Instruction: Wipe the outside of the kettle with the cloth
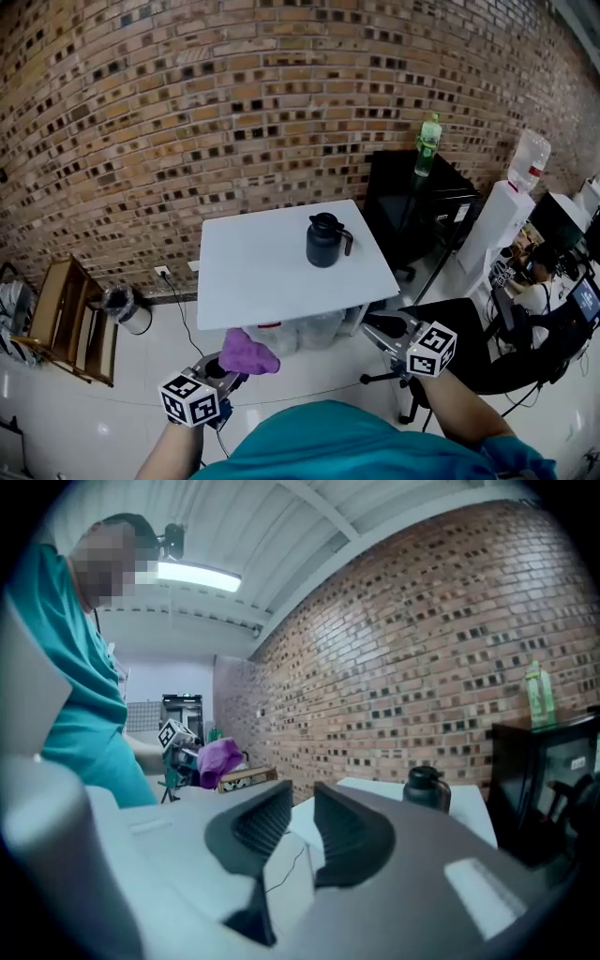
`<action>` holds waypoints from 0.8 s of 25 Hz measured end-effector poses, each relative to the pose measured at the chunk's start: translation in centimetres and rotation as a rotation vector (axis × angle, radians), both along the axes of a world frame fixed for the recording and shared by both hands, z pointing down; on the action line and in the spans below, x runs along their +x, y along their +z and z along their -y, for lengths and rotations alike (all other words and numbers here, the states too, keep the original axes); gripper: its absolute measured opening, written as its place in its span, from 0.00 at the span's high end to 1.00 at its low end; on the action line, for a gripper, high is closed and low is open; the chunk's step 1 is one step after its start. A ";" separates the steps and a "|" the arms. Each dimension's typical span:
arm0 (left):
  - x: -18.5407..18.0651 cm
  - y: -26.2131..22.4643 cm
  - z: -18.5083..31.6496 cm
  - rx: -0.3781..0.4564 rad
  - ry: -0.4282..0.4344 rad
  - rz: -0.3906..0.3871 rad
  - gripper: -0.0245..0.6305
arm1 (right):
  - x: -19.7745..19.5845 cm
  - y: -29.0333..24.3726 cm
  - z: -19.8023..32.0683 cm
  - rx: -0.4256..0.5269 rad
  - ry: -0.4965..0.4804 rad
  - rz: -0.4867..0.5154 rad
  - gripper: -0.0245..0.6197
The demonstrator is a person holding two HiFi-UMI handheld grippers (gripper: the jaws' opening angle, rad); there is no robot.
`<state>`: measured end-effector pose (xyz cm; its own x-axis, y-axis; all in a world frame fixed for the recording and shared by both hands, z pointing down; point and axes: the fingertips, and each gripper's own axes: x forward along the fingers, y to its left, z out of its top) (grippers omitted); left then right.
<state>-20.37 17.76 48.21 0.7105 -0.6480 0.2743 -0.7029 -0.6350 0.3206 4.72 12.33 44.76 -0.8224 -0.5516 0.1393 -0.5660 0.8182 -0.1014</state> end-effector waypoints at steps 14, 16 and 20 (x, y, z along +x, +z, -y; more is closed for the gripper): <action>6.7 -0.4 -3.7 0.032 -0.069 -0.001 0.85 | 6.9 0.0 -4.6 -0.026 0.048 0.053 0.96; 6.0 -0.8 -3.6 0.034 -0.059 0.002 0.85 | 6.3 -0.2 -4.9 -0.015 0.046 0.052 0.96; 5.0 -1.3 -3.8 0.043 -0.061 -0.002 0.85 | 5.4 -0.4 -5.3 -0.015 0.039 0.048 0.96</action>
<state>-15.35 21.54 46.93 0.6701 -0.7010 0.2442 -0.7399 -0.6044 0.2953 10.17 17.59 44.39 -0.8062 -0.5816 0.1084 -0.5916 0.7938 -0.1412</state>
